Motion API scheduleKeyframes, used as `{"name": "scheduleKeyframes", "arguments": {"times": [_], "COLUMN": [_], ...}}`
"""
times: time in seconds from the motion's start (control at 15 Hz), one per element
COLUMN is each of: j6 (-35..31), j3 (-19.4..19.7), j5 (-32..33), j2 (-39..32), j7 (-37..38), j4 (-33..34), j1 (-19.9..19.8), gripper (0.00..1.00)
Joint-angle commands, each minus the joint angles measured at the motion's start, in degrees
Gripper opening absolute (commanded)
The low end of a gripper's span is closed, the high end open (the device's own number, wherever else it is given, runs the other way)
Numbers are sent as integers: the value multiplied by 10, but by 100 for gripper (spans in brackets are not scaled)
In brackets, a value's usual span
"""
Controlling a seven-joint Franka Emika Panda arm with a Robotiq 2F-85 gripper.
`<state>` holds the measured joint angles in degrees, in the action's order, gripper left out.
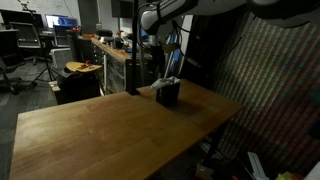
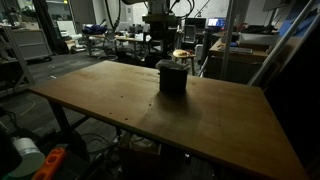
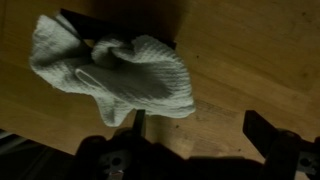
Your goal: Put the towel in the black holder
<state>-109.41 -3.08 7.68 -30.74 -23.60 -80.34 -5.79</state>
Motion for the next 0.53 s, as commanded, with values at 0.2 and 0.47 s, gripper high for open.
{"name": "scheduleKeyframes", "arguments": {"times": [0.2, 0.47], "j6": [11, -19], "j3": [-10, -3], "j5": [-8, 23], "j2": [11, -9], "j7": [-57, -78], "j4": [-37, -23], "j1": [10, 17], "gripper": [100, 100]}}
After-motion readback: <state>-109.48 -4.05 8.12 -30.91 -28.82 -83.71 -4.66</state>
